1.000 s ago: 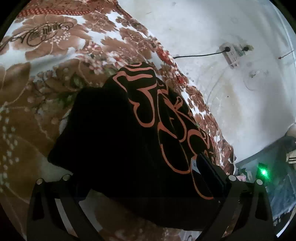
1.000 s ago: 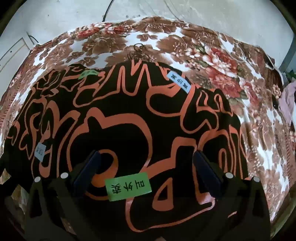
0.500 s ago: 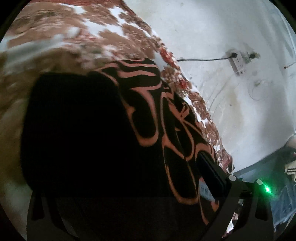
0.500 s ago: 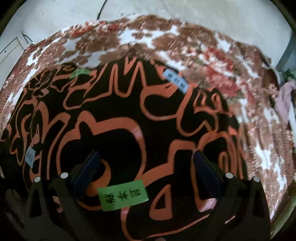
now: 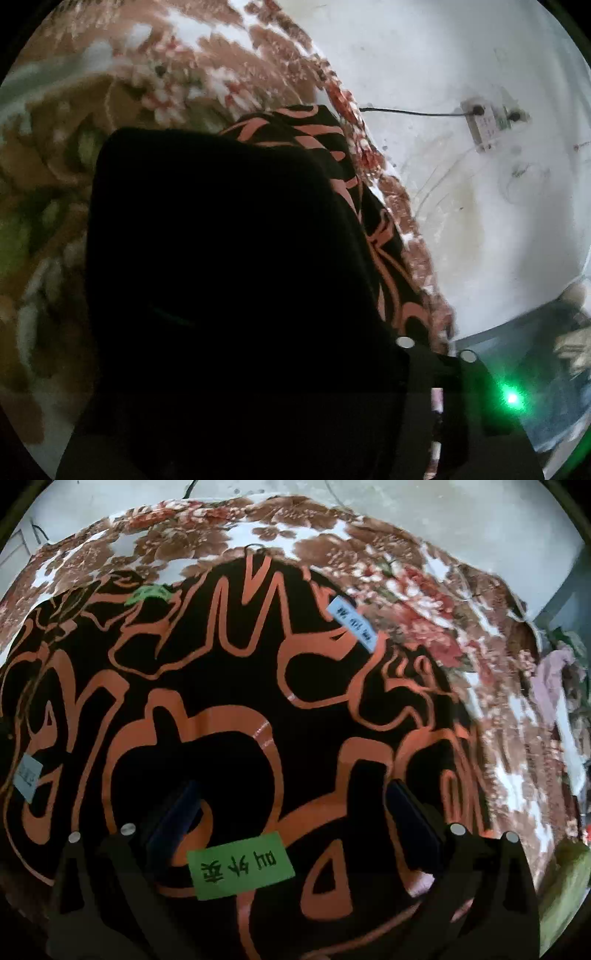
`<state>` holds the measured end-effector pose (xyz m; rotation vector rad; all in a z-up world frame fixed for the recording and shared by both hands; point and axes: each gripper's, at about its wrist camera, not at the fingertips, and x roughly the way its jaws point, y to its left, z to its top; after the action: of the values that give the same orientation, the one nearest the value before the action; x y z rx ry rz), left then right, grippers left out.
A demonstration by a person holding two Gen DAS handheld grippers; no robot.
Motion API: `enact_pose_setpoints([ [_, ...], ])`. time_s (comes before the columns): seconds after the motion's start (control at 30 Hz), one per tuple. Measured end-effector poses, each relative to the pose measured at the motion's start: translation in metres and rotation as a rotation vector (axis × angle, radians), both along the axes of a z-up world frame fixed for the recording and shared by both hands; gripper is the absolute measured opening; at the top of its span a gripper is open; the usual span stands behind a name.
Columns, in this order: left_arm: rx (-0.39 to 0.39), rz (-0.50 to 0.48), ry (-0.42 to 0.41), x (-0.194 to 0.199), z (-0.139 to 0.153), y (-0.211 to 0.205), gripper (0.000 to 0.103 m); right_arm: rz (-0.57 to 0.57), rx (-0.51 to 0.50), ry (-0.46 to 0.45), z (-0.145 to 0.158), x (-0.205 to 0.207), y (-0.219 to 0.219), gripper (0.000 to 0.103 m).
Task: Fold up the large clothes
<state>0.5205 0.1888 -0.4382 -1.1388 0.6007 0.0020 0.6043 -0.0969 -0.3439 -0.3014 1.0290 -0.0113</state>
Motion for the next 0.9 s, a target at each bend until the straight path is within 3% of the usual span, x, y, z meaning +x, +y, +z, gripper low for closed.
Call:
enact_pose_setpoints([
  [0.07, -0.043, -0.009, 0.004, 0.001, 0.004, 0.003, 0.039, -0.040, -0.033, -0.018, 0.008, -0.008, -0.003, 0.098],
  [0.3, 0.162, -0.029, 0.050, 0.002, 0.063, -0.021, 0.031, -0.138, -0.033, 0.006, -0.012, -0.012, -0.010, 0.098],
  [0.5, 0.470, -0.104, 0.036, 0.021, 0.131, -0.076, 0.031, -0.108, -0.046, 0.000, -0.031, -0.003, -0.004, 0.099],
  [0.73, 0.957, -0.250, 0.041, 0.044, 0.209, -0.190, 0.028, -0.023, -0.043, 0.103, -0.030, 0.011, -0.005, 0.099],
  [0.77, 1.014, -0.275, 0.034, 0.045, 0.213, -0.204, 0.028, -0.005, -0.021, 0.130, -0.027, 0.013, -0.008, 0.098],
  [0.83, 1.200, -0.343, 0.005, 0.049, 0.225, -0.248, 0.028, 0.030, 0.100, 0.152, -0.007, 0.012, -0.032, 0.091],
  [0.9, 1.347, -0.404, -0.026, 0.055, 0.232, -0.284, 0.027, -0.025, 0.142, 0.069, 0.025, 0.006, -0.072, 0.092],
])
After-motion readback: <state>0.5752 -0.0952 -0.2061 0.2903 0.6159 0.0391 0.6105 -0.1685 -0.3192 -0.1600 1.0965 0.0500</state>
